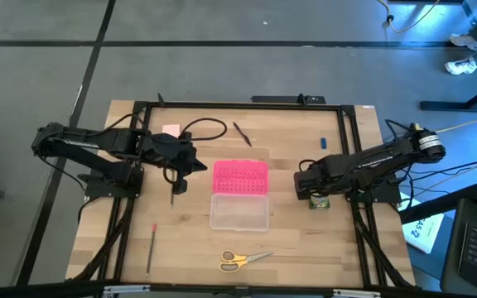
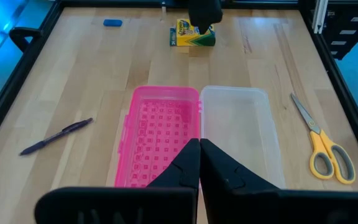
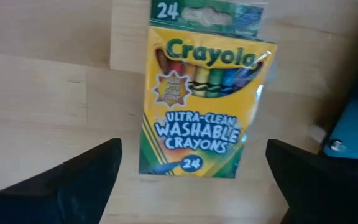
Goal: Pack school essentials
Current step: Put the yellow crayon box into the pink supply box
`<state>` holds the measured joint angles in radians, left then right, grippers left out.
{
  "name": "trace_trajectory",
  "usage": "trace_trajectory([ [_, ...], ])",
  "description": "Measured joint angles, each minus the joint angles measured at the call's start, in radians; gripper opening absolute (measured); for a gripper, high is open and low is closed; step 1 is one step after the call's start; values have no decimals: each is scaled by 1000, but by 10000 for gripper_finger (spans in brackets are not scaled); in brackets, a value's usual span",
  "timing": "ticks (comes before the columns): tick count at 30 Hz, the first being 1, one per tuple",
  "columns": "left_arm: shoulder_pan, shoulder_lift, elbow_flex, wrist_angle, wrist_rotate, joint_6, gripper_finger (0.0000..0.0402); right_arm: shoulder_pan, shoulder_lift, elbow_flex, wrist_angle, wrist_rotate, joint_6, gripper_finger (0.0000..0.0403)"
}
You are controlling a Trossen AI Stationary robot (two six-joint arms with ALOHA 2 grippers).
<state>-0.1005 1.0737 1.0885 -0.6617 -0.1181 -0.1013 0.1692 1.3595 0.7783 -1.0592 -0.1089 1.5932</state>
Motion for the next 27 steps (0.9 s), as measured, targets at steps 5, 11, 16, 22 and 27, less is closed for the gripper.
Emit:
trace_trajectory([
  [5,0,0,0,0,0,0,0,4,1,-33,42,-24,0,400],
  [11,0,0,0,0,0,0,0,37,0,-69,74,-24,32,400],
  [16,0,0,0,0,0,0,0,58,0,-102,140,-18,52,400],
  [22,0,0,0,0,0,0,0,58,0,-119,168,19,51,400],
  [27,0,0,0,0,0,0,0,58,0,-164,242,36,55,400],
])
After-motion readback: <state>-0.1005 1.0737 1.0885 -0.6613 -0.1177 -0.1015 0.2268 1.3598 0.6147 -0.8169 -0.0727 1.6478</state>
